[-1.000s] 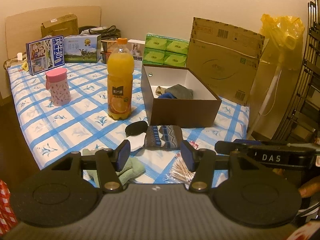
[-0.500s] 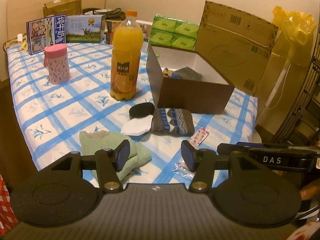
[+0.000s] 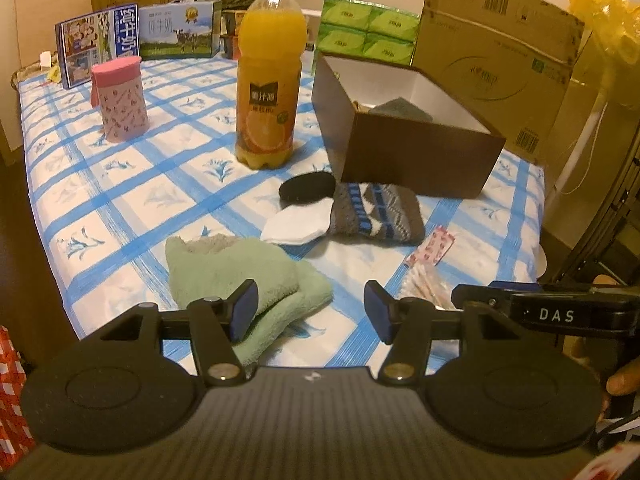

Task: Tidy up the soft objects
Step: 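Close the left tool on the light green towel while the right tool grasps the cotton swab bag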

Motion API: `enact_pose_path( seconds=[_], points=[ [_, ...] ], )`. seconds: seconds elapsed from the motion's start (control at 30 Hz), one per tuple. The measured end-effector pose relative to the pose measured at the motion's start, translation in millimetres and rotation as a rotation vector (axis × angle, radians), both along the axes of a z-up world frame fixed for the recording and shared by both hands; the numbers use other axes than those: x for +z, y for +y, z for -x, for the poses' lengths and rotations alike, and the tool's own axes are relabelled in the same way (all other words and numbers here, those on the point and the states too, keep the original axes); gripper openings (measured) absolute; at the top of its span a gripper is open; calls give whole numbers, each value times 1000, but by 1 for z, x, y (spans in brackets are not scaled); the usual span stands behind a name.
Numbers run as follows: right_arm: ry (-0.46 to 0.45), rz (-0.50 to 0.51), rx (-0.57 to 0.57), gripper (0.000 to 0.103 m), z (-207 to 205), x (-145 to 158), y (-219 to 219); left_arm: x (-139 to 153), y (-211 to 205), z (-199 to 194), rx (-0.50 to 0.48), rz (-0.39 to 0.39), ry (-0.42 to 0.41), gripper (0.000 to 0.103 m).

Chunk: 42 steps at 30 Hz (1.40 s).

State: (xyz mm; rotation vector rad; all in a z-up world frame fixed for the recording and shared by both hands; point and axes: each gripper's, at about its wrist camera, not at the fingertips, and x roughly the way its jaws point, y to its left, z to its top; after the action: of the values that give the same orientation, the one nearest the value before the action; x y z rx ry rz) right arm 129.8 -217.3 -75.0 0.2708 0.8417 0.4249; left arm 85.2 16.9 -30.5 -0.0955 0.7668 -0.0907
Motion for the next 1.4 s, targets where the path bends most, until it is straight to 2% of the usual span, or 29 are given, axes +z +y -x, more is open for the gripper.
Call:
enact_pose_path(
  seconds=[0.2, 0.73, 0.8, 0.87, 0.97, 1.1, 1.23, 1.4],
  points=[
    [2, 45, 19, 59, -9, -16, 7, -13, 1, -6, 0, -5, 37, 55],
    [-130, 346, 169, 59, -7, -45, 52, -31, 11, -13, 40, -16, 83, 57],
    [-143, 352, 181, 56, -5, -45, 53, -32, 11, -13, 43, -16, 84, 57],
    [-150, 352, 192, 39, -5, -45, 53, -33, 12, -14, 46, -15, 84, 58],
    [-155, 335, 194, 31, -4, -43, 51, -34, 13, -14, 51, -12, 85, 60],
    [-170, 310, 176, 28, -3, -39, 48, -35, 15, -14, 57, -13, 85, 61],
    [-192, 245, 155, 28, -3, -31, 42, -35, 18, -15, 67, -15, 81, 68],
    [-187, 187, 134, 28, -4, -28, 37, -35, 28, -17, 109, -39, 66, 70]
  ],
)
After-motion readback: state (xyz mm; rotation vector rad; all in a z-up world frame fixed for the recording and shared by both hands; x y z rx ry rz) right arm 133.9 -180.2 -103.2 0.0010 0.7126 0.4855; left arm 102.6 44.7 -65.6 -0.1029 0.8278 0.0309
